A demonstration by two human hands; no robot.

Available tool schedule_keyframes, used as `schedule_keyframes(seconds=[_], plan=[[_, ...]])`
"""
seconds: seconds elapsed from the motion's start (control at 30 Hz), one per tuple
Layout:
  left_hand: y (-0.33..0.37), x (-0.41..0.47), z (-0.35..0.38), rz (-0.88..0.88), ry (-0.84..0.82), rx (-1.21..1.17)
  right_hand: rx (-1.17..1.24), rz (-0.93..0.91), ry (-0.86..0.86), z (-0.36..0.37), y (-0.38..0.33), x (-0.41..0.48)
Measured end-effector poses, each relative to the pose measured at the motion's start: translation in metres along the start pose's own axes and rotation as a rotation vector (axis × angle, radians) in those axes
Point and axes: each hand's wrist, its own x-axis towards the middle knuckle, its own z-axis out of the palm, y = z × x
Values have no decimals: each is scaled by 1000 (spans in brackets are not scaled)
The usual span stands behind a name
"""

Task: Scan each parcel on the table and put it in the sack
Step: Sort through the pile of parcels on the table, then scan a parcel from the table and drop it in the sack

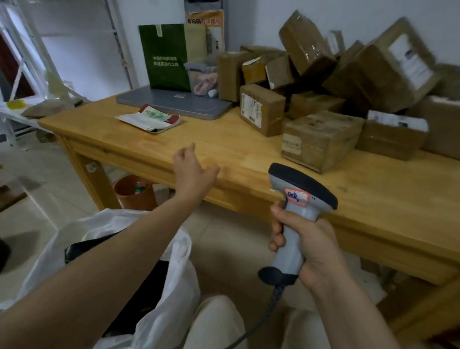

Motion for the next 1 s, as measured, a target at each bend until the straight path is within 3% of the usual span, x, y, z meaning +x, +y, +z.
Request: schedule_keyframes(seconds=[0.1,0.27,0.37,0.53,0.6,0.7,0.77,0.83,0.9,0.93,1.0], plan=[[62,5,50,179,-127,-33,40,-39,62,-19,-17,2],[132,19,121,144,-376,114,94,-72,148,-50,-36,3],[151,29,145,91,-414,211,117,-80,166,-66,-43,4],[145,40,150,38,-340,97,140,-99,189,-83,-47,6],[138,41,137,-86,-367,-36,145,-97,185,-87,-47,7],[132,46,97,-359,-545,-330,157,-88,181,-88,-46,10],[124,52,76,-460,-561,-318,160,-80,172,-86,-45,11],[119,56,66,-408,-396,-241,156,-79,161,-82,-45,10],[124,58,67,-219,-229,-220,147,-82,153,-79,-45,8],[130,57,69,-109,-219,-144,142,-86,152,-78,-45,7],[146,52,75,52,-261,226,136,-96,152,-77,-46,3]])
